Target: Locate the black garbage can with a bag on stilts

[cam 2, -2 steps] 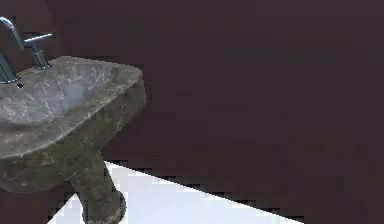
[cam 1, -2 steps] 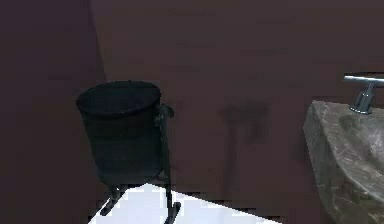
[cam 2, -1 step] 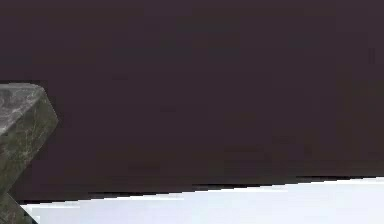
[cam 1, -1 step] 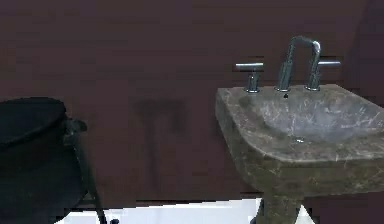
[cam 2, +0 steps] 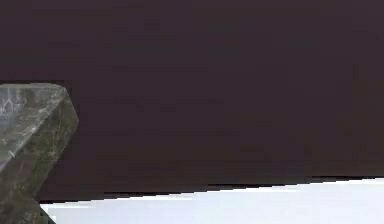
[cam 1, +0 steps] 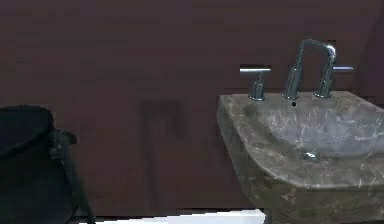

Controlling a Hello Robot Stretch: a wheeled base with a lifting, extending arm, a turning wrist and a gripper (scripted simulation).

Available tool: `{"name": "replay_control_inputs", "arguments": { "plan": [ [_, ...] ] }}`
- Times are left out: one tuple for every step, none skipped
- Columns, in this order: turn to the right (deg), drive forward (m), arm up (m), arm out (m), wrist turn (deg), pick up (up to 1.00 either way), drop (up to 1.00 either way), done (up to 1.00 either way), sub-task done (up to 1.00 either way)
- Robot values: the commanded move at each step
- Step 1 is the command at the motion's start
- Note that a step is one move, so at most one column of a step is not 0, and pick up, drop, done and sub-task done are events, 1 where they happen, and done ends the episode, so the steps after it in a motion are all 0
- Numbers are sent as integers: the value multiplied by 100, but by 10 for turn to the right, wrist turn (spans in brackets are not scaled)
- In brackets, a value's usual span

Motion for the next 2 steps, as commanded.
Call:
{"name": "replay_control_inputs", "arguments": {
  "plan": [
    [-450, 0, 0, 0, 0, 0, 0, 0, 0],
    [0, 0, 0, 0, 0, 0, 0, 100, 0]
  ]
}}
